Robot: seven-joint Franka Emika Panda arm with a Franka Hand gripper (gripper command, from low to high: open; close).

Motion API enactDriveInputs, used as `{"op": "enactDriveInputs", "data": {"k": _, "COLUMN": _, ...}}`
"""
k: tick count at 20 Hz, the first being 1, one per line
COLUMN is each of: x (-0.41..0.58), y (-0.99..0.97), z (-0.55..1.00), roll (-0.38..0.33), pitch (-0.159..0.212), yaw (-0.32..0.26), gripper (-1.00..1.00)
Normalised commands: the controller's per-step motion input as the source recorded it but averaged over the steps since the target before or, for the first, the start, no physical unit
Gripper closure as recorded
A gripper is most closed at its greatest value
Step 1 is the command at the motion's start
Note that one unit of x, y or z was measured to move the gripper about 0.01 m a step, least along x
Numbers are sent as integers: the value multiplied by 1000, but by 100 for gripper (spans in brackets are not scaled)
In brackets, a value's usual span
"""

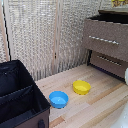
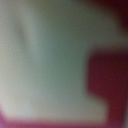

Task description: Locate and clasp the grip of the topmost drawer. Steadily and circumspectly yank the drawer open. Discover and seize the nutrition bar using your clamp. Deposit the nutrition bar in the accessible drawer. Unclench the nutrition bar.

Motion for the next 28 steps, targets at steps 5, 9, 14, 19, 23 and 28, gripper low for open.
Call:
{"op": "enactDriveInputs", "data": {"k": 5, "x": 42, "y": -191, "z": -98, "roll": -17, "pitch": -240, "yaw": -4, "gripper": 100}}
{"op": "enactDriveInputs", "data": {"k": 9, "x": 79, "y": -14, "z": -31, "roll": -24, "pitch": -256, "yaw": -9, "gripper": 100}}
{"op": "enactDriveInputs", "data": {"k": 14, "x": 0, "y": 8, "z": -14, "roll": -7, "pitch": -128, "yaw": -8, "gripper": -100}}
{"op": "enactDriveInputs", "data": {"k": 19, "x": 5, "y": 4, "z": 22, "roll": -7, "pitch": 7, "yaw": 0, "gripper": -100}}
{"op": "enactDriveInputs", "data": {"k": 23, "x": 26, "y": 0, "z": 74, "roll": -1, "pitch": 48, "yaw": 0, "gripper": -100}}
{"op": "enactDriveInputs", "data": {"k": 28, "x": 43, "y": -2, "z": 25, "roll": 0, "pitch": 0, "yaw": 0, "gripper": -100}}
